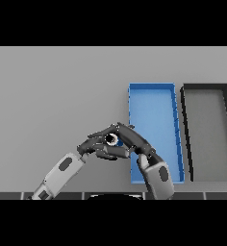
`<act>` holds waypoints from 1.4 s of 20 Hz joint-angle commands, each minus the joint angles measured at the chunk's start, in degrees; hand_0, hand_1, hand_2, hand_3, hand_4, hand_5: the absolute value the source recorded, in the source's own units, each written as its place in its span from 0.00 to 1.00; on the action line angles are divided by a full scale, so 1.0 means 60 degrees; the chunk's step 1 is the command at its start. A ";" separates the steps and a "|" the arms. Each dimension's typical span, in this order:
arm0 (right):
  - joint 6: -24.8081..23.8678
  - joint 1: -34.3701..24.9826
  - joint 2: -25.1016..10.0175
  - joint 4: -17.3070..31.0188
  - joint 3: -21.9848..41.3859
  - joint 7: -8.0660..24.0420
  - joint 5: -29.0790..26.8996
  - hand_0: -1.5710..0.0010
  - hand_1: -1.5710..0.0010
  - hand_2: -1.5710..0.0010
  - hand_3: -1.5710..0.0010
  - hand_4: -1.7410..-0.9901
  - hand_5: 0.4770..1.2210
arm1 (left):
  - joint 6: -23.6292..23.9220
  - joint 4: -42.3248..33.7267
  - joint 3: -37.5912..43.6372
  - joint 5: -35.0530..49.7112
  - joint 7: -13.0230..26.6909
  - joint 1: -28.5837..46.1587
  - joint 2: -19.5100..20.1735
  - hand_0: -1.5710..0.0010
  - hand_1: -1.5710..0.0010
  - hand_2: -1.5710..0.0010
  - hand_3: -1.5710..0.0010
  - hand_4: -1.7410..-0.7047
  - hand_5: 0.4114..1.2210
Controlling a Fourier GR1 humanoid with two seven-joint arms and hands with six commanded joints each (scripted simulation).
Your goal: Pick up the blue pipe and place it into the blue bin.
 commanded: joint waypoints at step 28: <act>-0.4536 -0.4717 -0.4591 0.1539 -0.4286 0.1589 -0.4722 0.00 0.00 0.00 0.00 0.32 1.00 | 0.0179 -0.0647 0.0120 0.0339 0.1565 0.0425 0.0227 1.00 1.00 1.00 1.00 0.87 0.08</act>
